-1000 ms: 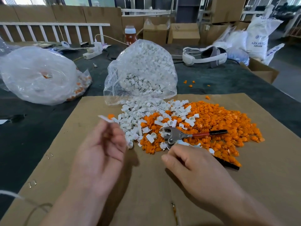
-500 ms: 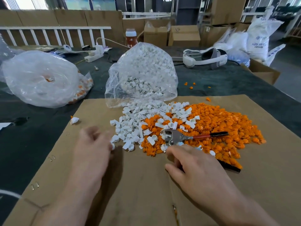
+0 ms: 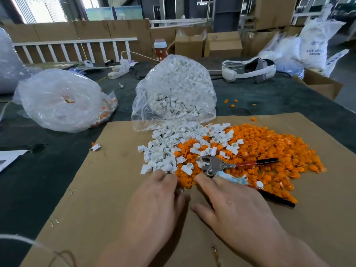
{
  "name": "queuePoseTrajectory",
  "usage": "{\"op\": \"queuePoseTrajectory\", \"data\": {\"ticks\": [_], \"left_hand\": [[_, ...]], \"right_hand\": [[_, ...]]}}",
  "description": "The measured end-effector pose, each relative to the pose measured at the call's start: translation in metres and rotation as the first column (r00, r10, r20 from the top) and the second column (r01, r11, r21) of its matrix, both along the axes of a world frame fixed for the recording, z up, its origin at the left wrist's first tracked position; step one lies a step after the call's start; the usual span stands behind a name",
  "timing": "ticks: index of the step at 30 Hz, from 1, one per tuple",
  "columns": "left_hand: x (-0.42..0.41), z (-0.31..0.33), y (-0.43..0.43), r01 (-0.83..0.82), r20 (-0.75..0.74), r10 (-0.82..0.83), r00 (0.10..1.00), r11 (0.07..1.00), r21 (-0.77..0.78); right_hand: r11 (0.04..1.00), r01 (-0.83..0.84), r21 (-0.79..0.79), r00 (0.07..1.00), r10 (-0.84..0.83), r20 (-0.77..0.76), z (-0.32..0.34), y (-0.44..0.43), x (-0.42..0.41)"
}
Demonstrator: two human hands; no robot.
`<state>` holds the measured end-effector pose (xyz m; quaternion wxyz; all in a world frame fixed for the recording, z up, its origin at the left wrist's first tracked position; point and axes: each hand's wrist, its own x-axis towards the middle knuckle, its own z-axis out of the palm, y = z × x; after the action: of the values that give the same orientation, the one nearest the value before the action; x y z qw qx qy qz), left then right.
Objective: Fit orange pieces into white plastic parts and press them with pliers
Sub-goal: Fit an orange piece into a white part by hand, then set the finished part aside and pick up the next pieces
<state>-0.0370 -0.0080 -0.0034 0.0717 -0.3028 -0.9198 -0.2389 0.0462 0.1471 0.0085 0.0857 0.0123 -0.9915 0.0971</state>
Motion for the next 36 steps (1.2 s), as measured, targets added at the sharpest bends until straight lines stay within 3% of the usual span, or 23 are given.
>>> {"op": "queuePoseTrajectory", "data": {"ticks": [5,11,15,20,25,33,36], "left_hand": [[0.003,-0.002,0.012,0.086,0.074,-0.095,0.993,0.989,0.124],[-0.003,0.005,0.0,-0.14,0.321,0.044,0.946,0.949,0.282],[-0.008,0.009,-0.006,-0.245,0.405,0.088,0.91,0.903,0.354],[-0.008,0.007,-0.002,-0.221,0.347,0.1,0.932,0.918,0.328],[0.0,0.009,0.014,-0.111,0.147,0.067,0.987,0.942,0.317],[0.011,0.007,0.019,0.046,0.101,-0.059,0.993,0.99,0.132],[0.013,0.007,0.016,0.099,0.123,-0.115,0.986,0.987,0.13]], "right_hand": [[0.996,0.03,0.08,0.999,-0.029,-0.018,-0.002,-0.002,-0.002],[0.991,0.106,0.088,0.994,-0.104,-0.029,-0.003,0.004,-0.003],[0.99,0.131,0.057,0.989,-0.127,-0.07,-0.001,0.005,0.001],[0.993,0.084,0.085,0.993,-0.076,-0.093,-0.007,0.001,-0.005],[0.991,0.075,0.111,0.989,-0.06,-0.135,-0.008,-0.007,-0.009],[0.996,0.067,0.064,0.994,-0.061,-0.096,-0.006,-0.004,-0.008],[0.998,0.052,0.032,0.996,-0.05,-0.072,-0.004,-0.002,-0.008]]}}
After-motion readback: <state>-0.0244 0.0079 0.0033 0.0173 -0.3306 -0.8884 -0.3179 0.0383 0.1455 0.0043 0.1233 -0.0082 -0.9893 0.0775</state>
